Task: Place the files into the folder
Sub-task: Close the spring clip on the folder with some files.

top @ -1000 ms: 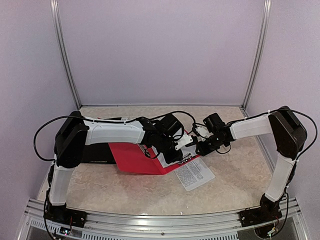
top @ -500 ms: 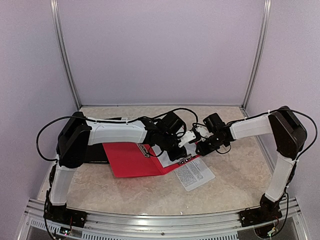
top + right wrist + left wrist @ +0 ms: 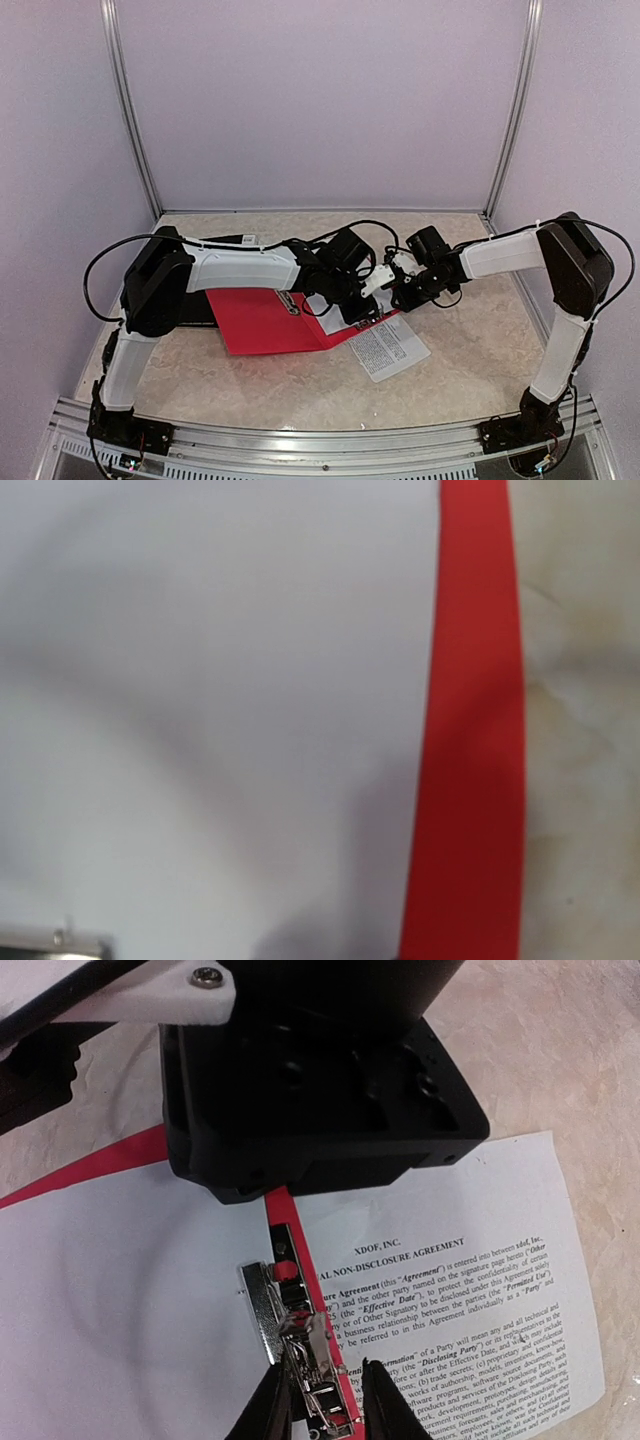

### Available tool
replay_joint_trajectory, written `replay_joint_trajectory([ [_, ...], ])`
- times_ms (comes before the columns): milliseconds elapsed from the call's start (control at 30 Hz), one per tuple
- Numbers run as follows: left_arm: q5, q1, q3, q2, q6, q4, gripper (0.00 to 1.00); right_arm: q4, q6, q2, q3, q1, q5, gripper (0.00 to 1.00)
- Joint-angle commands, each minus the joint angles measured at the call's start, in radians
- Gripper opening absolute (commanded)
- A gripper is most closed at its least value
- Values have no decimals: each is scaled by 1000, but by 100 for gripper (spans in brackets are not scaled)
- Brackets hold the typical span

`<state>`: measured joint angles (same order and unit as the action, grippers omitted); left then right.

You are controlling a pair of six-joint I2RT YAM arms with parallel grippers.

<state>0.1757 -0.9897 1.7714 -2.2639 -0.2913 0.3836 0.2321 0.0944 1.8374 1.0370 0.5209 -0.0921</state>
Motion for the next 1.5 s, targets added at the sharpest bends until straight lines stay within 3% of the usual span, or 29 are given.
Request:
replay_joint_trajectory([
  [0, 2, -3, 23, -24, 12, -30, 25, 32, -4, 18, -16, -11, -2, 29],
  [633, -3, 9, -227, 114, 53, -205, 62, 35, -5, 21, 0, -10, -6, 29],
  [833, 24, 30, -234, 96, 56, -218, 61, 42, -5, 20, 4, -11, -5, 29],
  [1067, 61, 47, -231, 81, 49, -229, 52, 45, -5, 24, 6, -10, -2, 29],
  [1467, 107, 46, -209, 50, 38, -214, 50, 38, -7, 30, -1, -10, -5, 29],
])
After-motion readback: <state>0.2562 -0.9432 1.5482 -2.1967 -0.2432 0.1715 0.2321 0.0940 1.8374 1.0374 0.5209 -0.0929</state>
